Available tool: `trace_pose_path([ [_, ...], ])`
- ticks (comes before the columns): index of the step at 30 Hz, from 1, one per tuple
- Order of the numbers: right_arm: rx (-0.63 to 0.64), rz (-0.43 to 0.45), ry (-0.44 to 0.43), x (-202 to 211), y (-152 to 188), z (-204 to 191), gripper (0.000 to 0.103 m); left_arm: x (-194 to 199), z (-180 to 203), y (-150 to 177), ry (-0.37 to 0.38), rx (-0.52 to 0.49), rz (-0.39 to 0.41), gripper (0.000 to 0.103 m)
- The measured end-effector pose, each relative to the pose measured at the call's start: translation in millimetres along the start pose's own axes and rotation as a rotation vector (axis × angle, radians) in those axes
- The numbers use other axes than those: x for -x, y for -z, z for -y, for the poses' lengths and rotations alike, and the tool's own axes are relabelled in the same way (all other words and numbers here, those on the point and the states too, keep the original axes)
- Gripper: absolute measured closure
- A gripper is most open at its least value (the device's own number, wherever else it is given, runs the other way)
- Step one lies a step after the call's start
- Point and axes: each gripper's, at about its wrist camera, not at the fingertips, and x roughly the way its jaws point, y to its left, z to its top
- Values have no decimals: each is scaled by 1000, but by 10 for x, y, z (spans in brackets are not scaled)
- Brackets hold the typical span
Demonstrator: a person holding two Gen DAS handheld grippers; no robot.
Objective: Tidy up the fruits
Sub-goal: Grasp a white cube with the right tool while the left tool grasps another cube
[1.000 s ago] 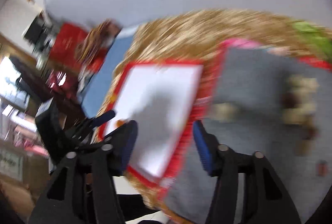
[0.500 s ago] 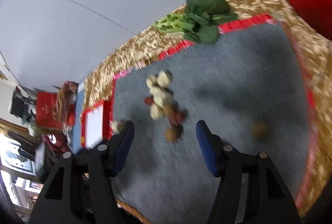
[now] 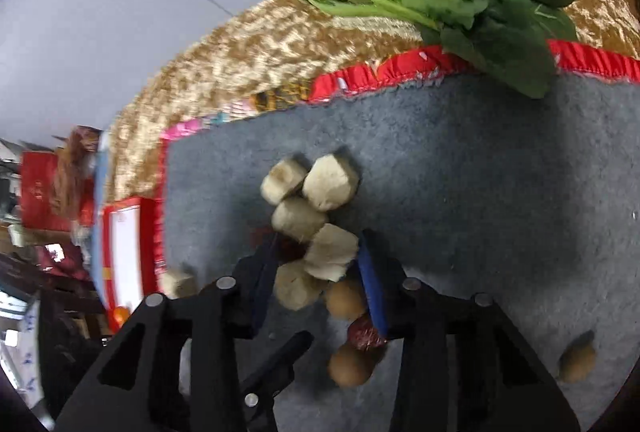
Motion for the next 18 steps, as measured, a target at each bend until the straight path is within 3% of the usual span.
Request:
trace_pose_path([
  [2, 2, 2, 15, -59, -23, 18, 64, -32, 29, -10, -7, 0, 7, 58],
  [4, 22, 4, 48, -14, -7, -4, 74, -34, 44, -5, -1, 4, 12, 68],
  [6, -7, 15, 23, 29, -1, 43, 75, -60, 57, -24, 10, 12, 16, 74],
  [12, -68, 56, -61, 305, 41, 221, 75, -34, 109, -61, 3, 27, 27, 76],
  [18, -93, 148, -151, 695, 105, 302, 75, 474, -20, -42, -52, 10, 75, 76],
])
